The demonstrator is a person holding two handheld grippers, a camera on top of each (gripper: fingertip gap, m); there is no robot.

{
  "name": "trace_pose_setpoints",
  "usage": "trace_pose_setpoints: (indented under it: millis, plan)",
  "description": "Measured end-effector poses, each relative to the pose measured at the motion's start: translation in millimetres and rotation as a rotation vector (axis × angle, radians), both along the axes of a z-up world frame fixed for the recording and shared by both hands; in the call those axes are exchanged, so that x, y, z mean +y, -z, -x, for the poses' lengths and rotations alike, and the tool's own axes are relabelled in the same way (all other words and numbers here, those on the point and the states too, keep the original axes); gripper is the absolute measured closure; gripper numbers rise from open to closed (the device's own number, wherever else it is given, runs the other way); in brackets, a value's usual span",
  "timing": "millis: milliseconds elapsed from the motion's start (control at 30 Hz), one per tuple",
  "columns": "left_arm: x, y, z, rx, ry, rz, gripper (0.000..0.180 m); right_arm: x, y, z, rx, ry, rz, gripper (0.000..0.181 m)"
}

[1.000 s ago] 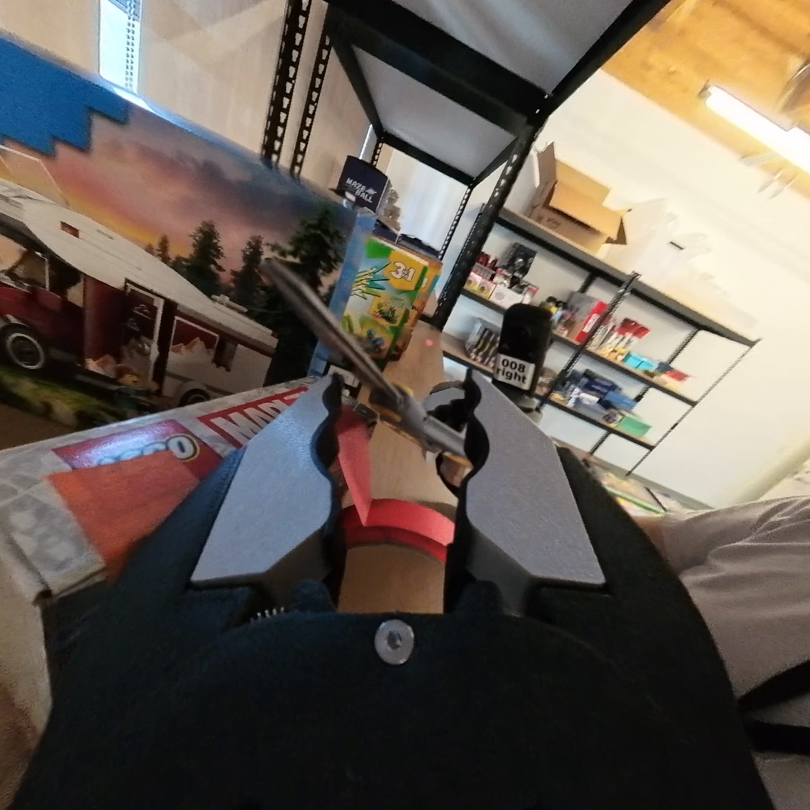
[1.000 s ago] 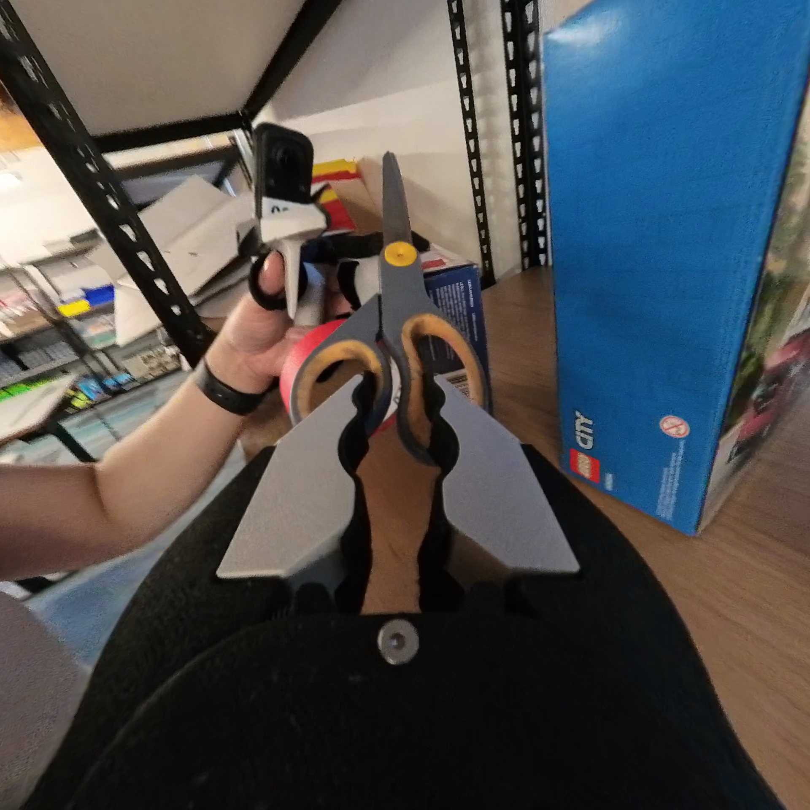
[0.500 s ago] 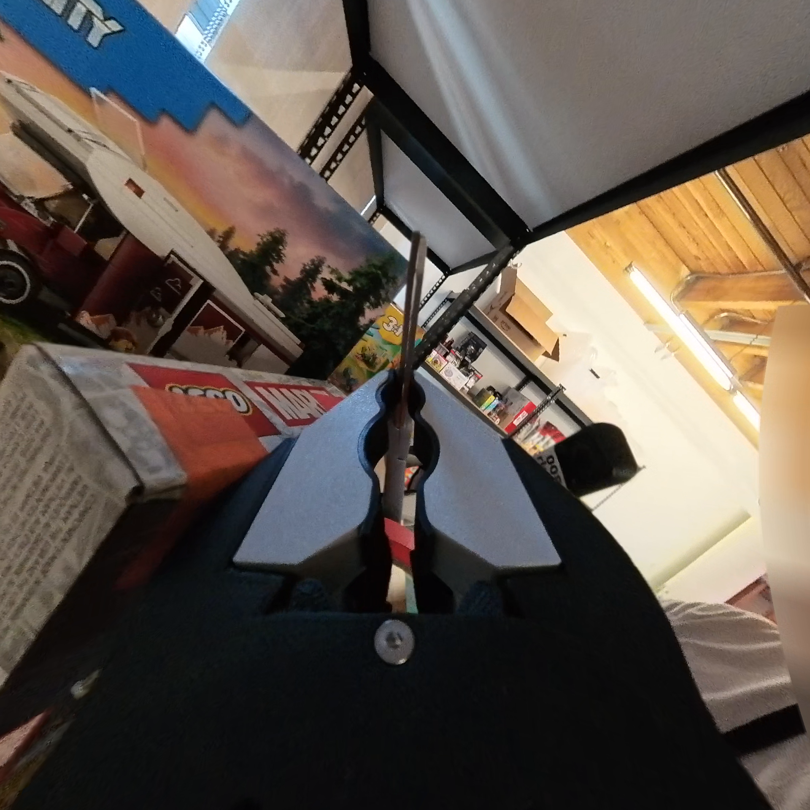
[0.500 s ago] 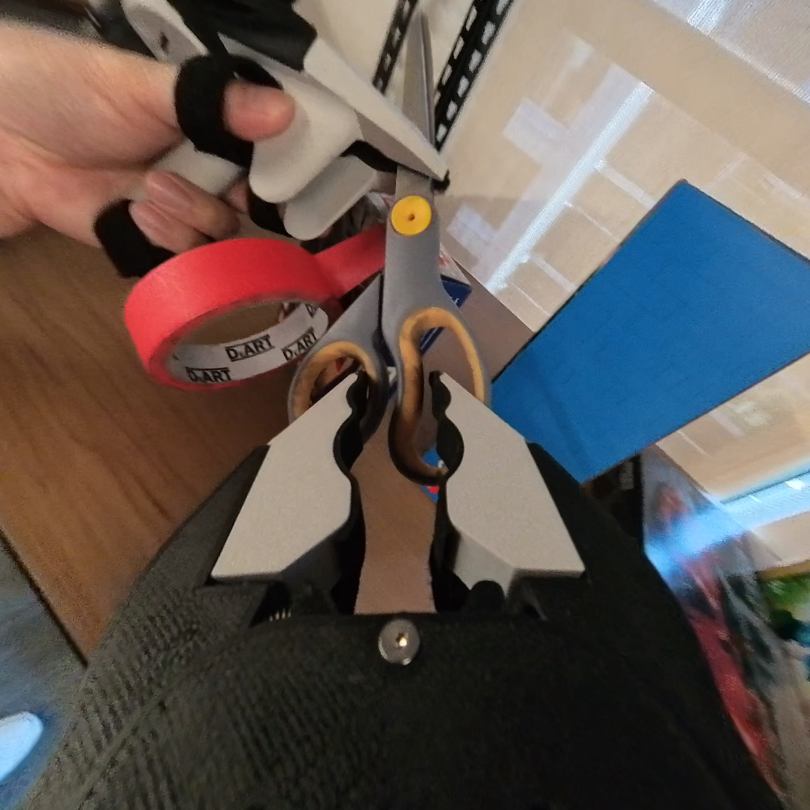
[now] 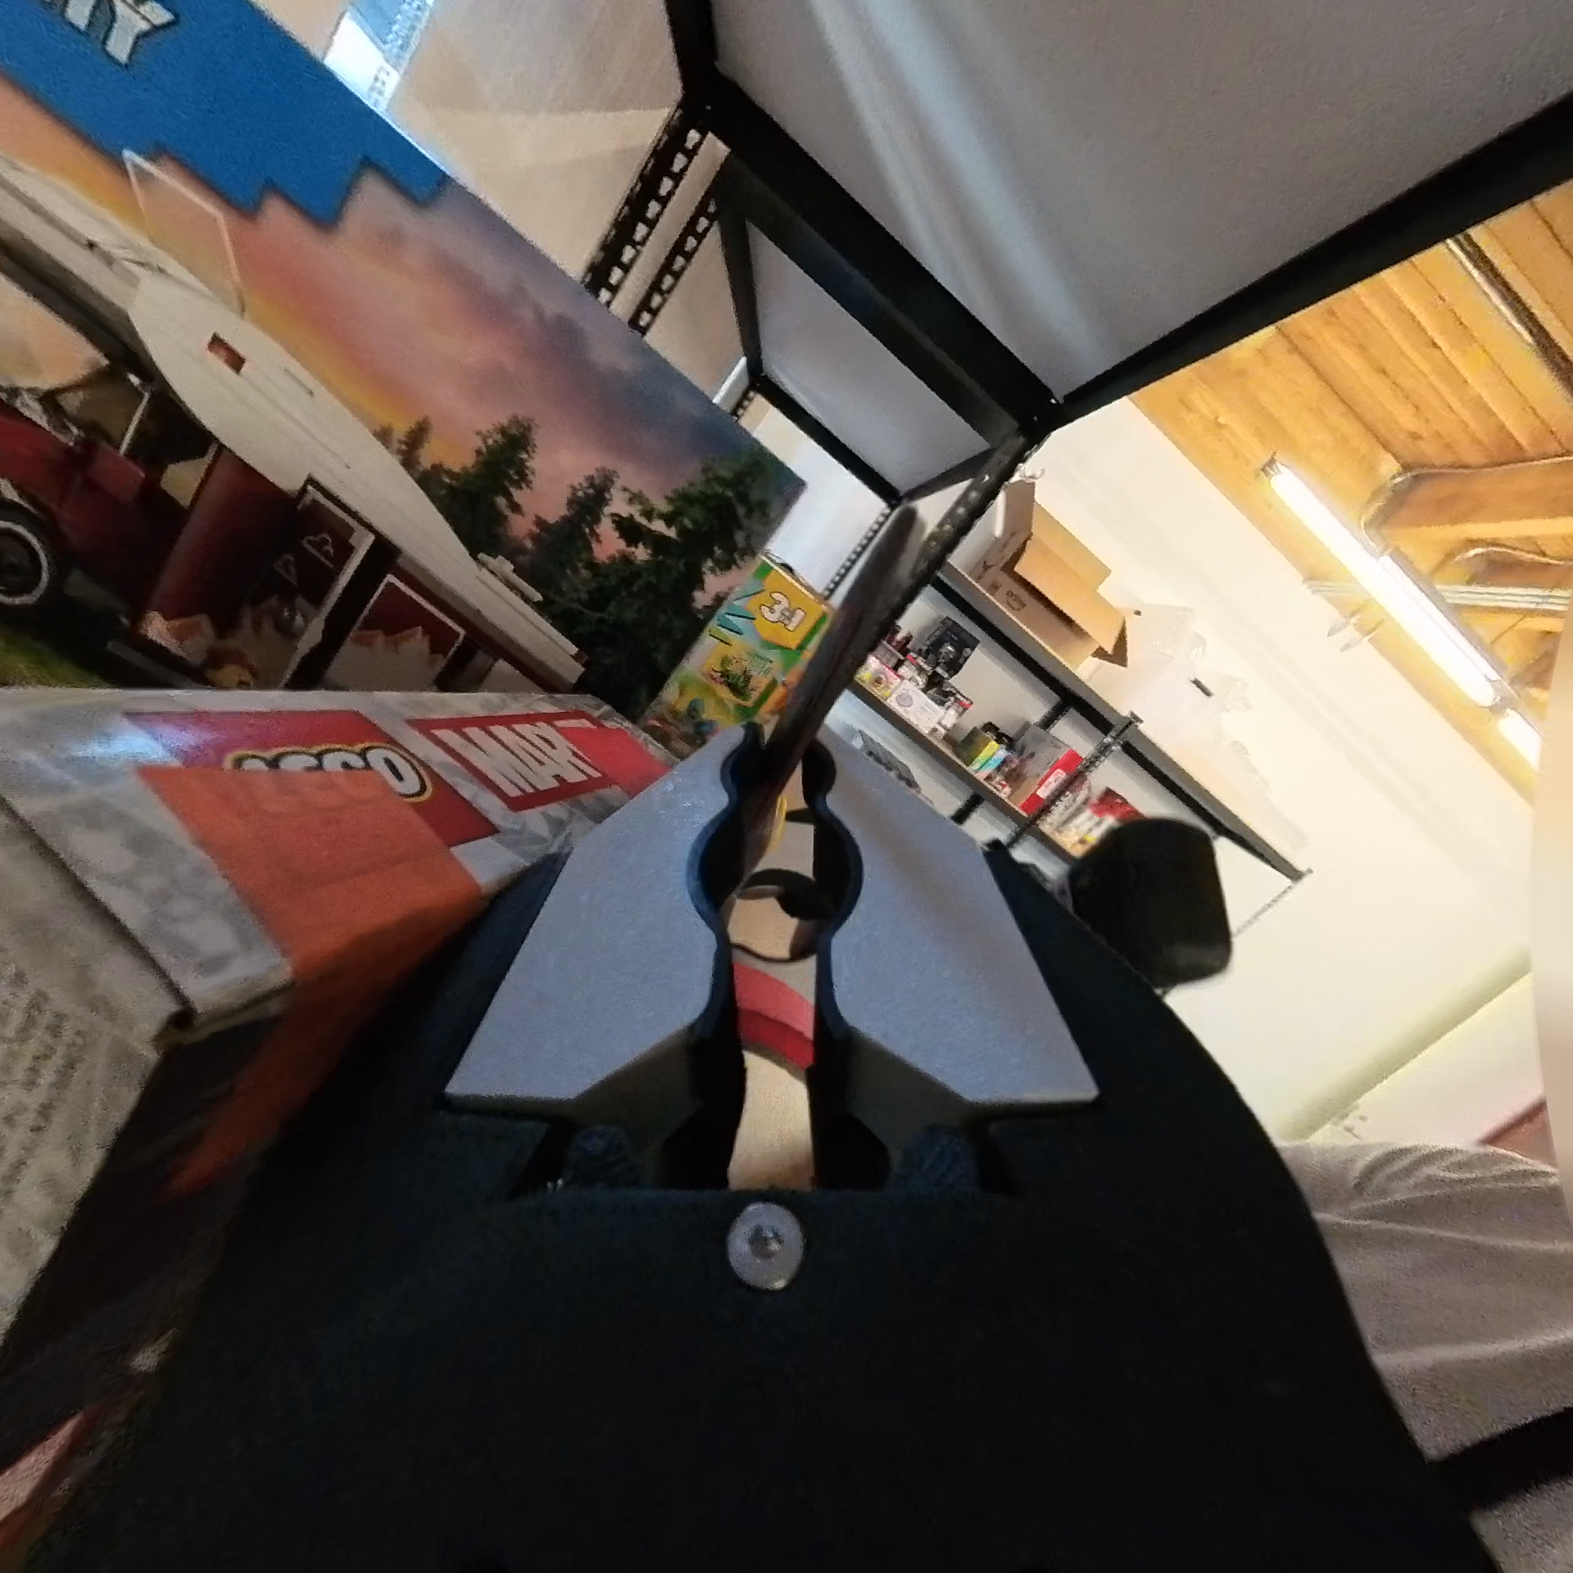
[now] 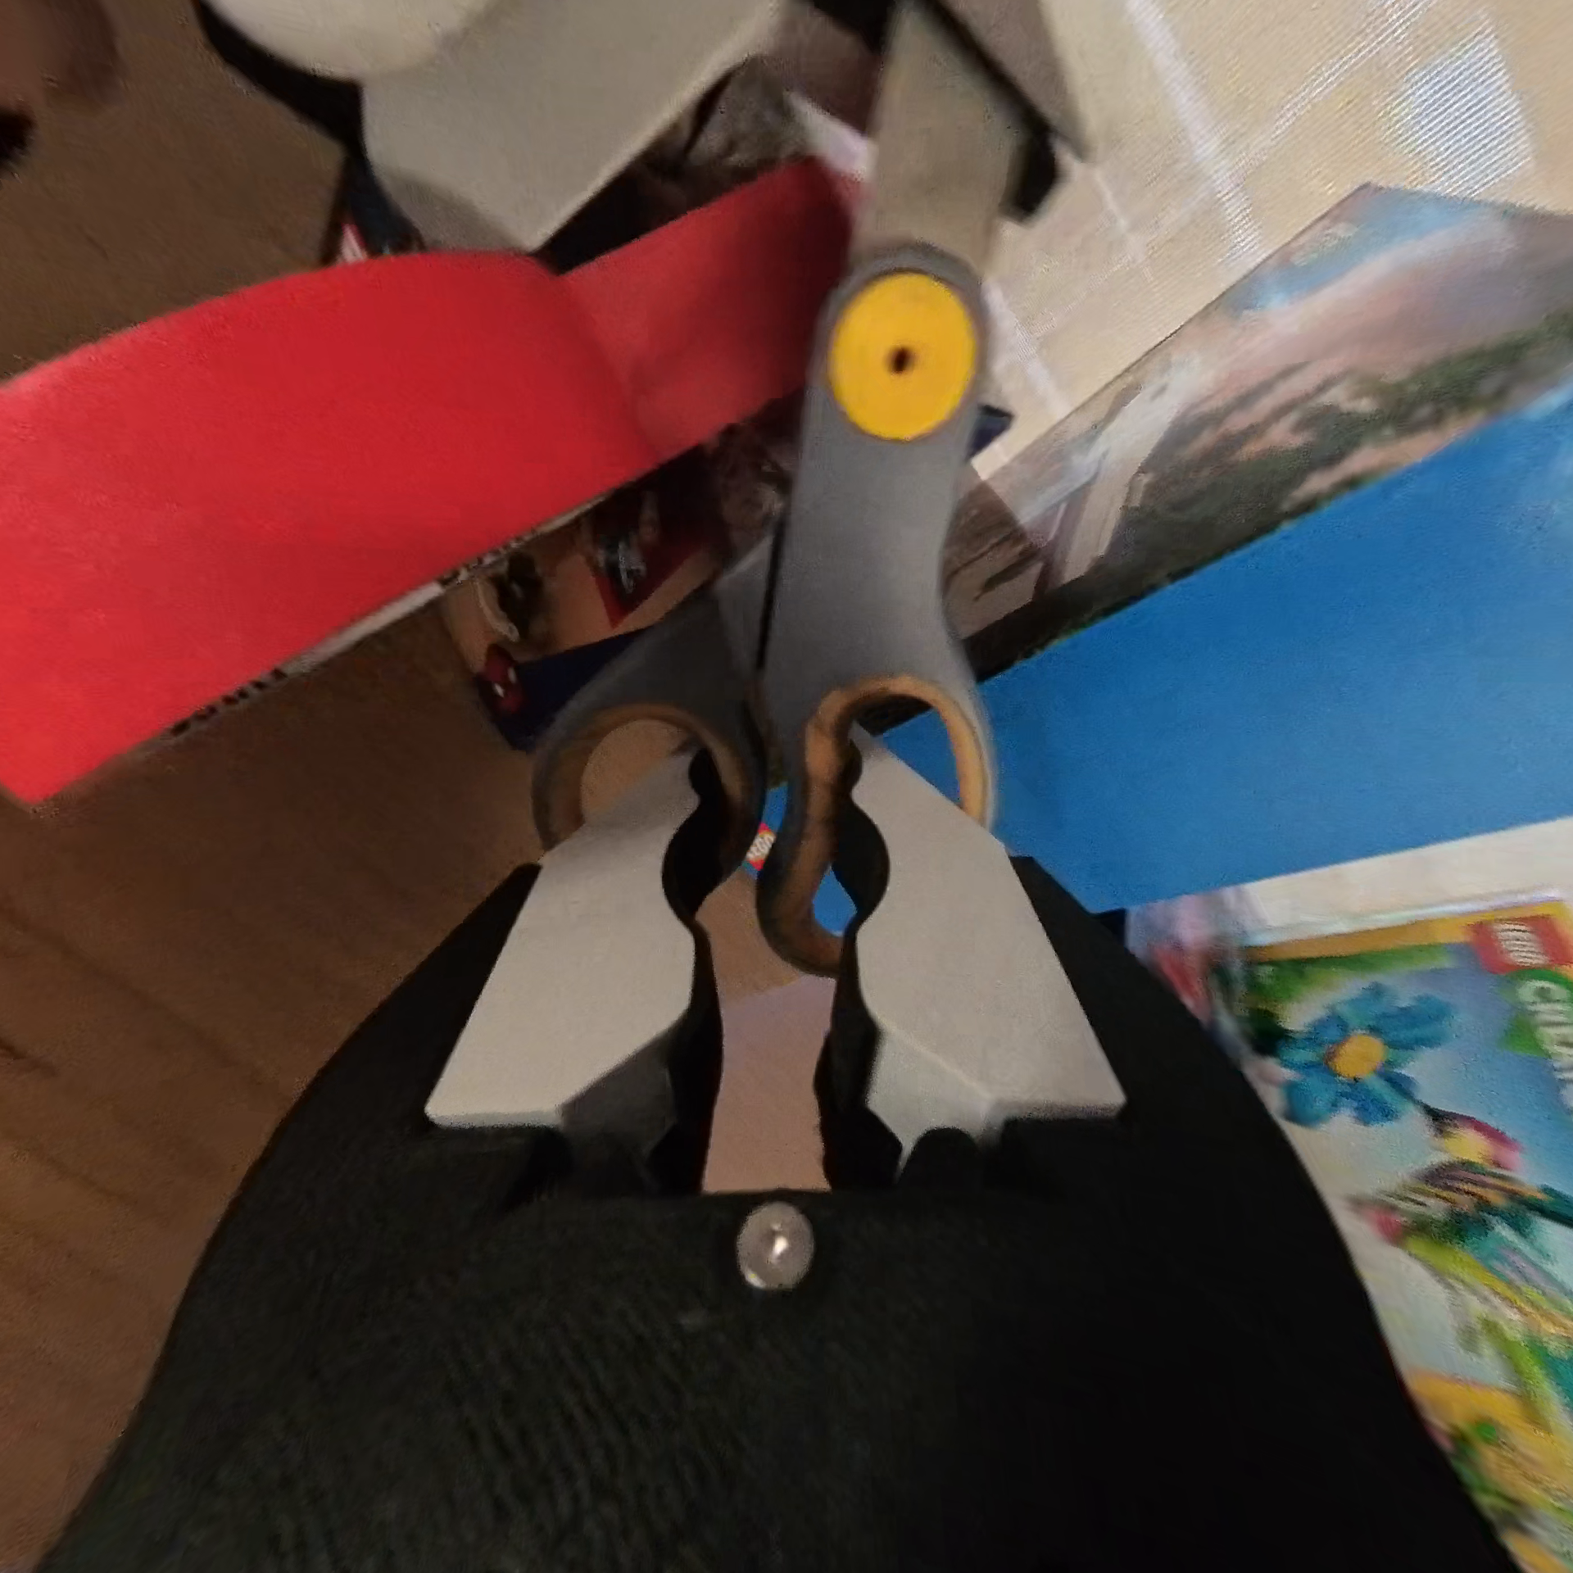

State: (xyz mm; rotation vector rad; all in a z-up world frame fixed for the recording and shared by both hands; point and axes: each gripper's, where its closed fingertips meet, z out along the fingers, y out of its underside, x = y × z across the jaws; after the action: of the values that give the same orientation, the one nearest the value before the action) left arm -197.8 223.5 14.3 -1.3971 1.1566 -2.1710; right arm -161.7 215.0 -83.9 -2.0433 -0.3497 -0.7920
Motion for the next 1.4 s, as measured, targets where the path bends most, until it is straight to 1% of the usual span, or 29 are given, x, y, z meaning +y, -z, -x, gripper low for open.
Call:
trace_pose_setpoints:
  millis: [67, 100, 133, 233, 333, 367, 433, 500, 633, 700, 733, 800, 900, 933, 1000, 1100, 1233, 1300, 1400]
  plan:
    - [-6.0, -6.6, 9.2, -0.034, 0.071, 0.017, 0.165, -5.7, -3.8, 2.4, 0.095, -0.047, -0.043, 0.163]
    - [-5.7, -8.3, 12.7, -0.038, 0.083, 0.019, 0.157, -9.1, -6.1, 4.3, 0.134, -0.075, -0.067, 0.163]
    - [-3.1, -8.6, 15.3, -0.038, 0.071, 0.006, 0.152, -13.1, -8.5, 6.7, 0.185, -0.1, -0.094, 0.163]
    - [9.9, -7.5, 22.0, -0.034, -0.031, -0.083, 0.147, -27.6, -9.2, 31.3, 0.44, -0.268, -0.101, 0.163]
    - [24.3, -3.5, 29.4, -0.017, -0.148, -0.178, 0.143, -50.9, 1.5, 54.9, 0.659, -0.409, 0.017, 0.163]
    - [27.1, 1.1, 30.3, 0.001, -0.173, -0.222, 0.15, -58.8, 4.6, 62.7, 0.734, -0.454, 0.054, 0.163]
    - [31.3, 6.6, 28.7, 0.018, -0.211, -0.281, 0.155, -74.9, 8.6, 79.1, 0.9, -0.548, 0.117, 0.163]
    - [34.8, 7.0, 24.1, 0.024, -0.232, -0.294, 0.152, -89.2, 11.1, 92.2, 1.035, -0.623, 0.172, 0.162]
    - [43.4, 9.8, 11.3, 0.054, -0.217, -0.336, 0.154, -109.4, 19.6, 103.6, 1.139, -0.691, 0.264, 0.161]
    - [46.9, 10.8, 7.6, 0.087, -0.176, -0.33, 0.154, -121.4, 15.3, 112.9, 1.261, -0.761, 0.308, 0.161]
    - [48.2, 10.3, 6.6, 0.099, -0.16, -0.322, 0.148, -125.8, 11.5, 115.3, 1.324, -0.788, 0.318, 0.161]
    - [50.2, 10.3, 5.5, 0.107, -0.148, -0.336, 0.144, -130.4, 6.0, 113.8, 1.407, -0.819, 0.312, 0.16]
    - [58.5, 14.1, 3.2, 0.131, -0.187, -0.419, 0.14, -131.2, 5.4, 103.9, 1.453, -0.821, 0.302, 0.157]
    - [61.7, 14.0, 2.1, 0.13, -0.207, -0.455, 0.14, -131.4, 8.1, 101.0, 1.451, -0.812, 0.313, 0.153]
    - [68.3, 14.9, -1.6, 0.141, -0.243, -0.523, 0.142, -131.3, 11.7, 98.3, 1.46, -0.798, 0.336, 0.148]
    - [71.0, 18.3, -8.0, 0.153, -0.26, -0.613, 0.145, -135.9, 5.8, 103.9, 1.504, -0.85, 0.357, 0.148]
    - [73.7, 24.1, -10.7, 0.174, -0.277, -0.726, 0.149, -136.5, 6.1, 107.7, 1.459, -0.878, 0.362, 0.148]
    - [74.6, 24.6, -11.5, 0.169, -0.286, -0.741, 0.15, -136.1, 3.9, 109.5, 1.467, -0.891, 0.352, 0.147]
    - [74.6, 24.5, -13.8, 0.167, -0.281, -0.732, 0.147, -137.9, 2.6, 114.5, 1.463, -0.907, 0.363, 0.147]
